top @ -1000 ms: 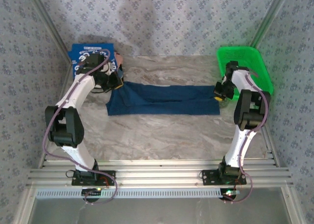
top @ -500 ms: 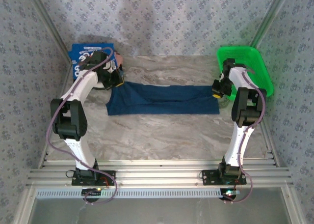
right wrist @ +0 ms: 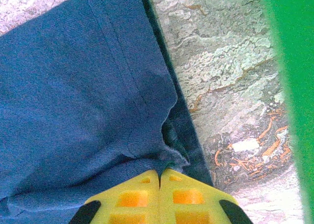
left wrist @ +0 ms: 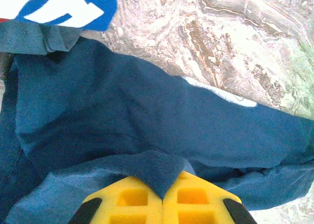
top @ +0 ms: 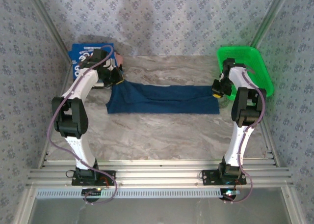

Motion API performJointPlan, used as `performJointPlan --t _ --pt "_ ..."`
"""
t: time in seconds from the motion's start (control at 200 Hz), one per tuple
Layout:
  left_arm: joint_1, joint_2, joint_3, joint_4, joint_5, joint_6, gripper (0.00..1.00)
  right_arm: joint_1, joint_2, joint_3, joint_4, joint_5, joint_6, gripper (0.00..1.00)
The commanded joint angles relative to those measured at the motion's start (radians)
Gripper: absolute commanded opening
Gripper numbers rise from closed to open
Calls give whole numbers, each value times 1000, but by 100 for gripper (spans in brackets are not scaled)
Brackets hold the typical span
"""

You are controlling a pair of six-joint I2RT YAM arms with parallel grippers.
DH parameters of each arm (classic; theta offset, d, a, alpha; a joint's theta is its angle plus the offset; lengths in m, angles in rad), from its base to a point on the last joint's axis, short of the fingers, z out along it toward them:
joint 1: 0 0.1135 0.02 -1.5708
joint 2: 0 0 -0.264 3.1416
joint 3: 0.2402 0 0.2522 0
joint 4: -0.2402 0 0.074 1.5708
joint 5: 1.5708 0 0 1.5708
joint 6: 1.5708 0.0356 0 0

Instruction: Fold and stack the t-shirts

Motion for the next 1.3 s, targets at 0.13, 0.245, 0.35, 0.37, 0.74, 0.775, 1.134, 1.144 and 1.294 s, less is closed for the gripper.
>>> performJointPlan --t 0.13,0.245,0.35,0.37,0.74,0.775,1.134,1.144,1.294 --pt "14 57 40 48 -54 -19 10 -11 40 48 -11 100 0 29" --pt "15 72 50 78 -49 -54 37 -2 6 60 15 118 4 44" --pt "14 46 54 97 -74 -88 53 17 -45 74 22 119 -3 52" --pt "15 39 53 96 -85 -95 55 22 -56 78 23 119 -2 54" --pt "-13 -351 -328 63 -107 -247 68 151 -265 -117 130 -251 -71 69" --pt "-22 -386 -389 89 -92 -261 67 166 -272 -153 149 -282 -71 70" --pt "-86 -251 -548 352 -71 -302 22 257 -97 -223 215 -289 -3 51" --pt "-86 -241 -548 357 -71 -303 22 258 -90 -222 211 -286 -3 49" --pt "-87 -144 -553 383 -119 -305 14 255 -30 -263 205 -202 29 34"
